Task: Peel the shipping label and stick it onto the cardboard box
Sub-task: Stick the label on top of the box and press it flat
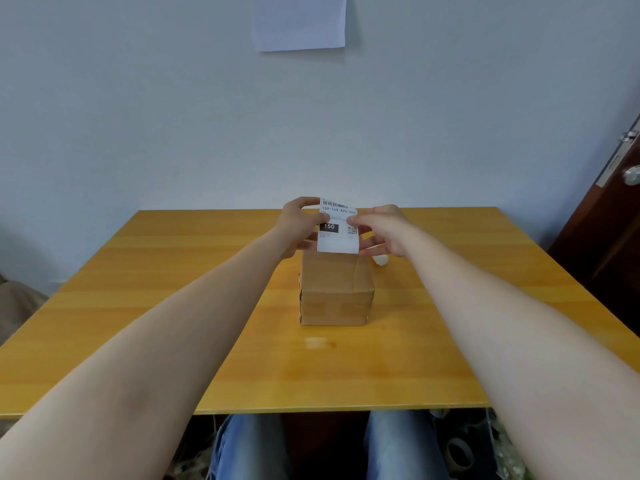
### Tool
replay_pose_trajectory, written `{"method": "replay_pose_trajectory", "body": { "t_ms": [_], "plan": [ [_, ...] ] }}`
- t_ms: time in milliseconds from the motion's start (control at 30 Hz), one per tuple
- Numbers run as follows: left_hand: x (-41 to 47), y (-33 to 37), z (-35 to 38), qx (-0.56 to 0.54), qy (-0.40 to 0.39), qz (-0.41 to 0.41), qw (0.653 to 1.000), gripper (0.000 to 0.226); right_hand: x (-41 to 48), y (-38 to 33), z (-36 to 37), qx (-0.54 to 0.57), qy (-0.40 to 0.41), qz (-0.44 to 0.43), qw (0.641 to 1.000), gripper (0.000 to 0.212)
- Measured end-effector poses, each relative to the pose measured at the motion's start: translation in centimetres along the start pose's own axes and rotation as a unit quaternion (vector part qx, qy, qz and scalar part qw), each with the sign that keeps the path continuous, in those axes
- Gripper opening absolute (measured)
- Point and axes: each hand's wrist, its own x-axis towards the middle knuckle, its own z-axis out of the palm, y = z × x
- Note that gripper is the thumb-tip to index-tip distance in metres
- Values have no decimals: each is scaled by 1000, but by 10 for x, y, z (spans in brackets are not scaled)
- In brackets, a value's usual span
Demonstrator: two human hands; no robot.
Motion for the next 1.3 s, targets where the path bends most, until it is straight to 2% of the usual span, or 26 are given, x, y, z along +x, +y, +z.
{"method": "replay_pose_trajectory", "body": {
  "t_ms": [100,467,700,1033,1300],
  "plan": [
    [1,-3,-1,34,-3,1,999,36,1,3,0,1,4,-3,1000,32],
    [3,-20,2,76,-17,-24,997,57,10,19,7,-28,8,19,999,43],
    [8,-32,2,81,-25,-47,995,59,8,24,13,-71,8,10,997,33],
    [12,-29,4,143,38,-38,988,34,13,28,13,-72,15,12,997,27],
    [6,-28,5,68,-2,-91,994,23,12,23,8,-53,24,17,998,25]
  ]
}}
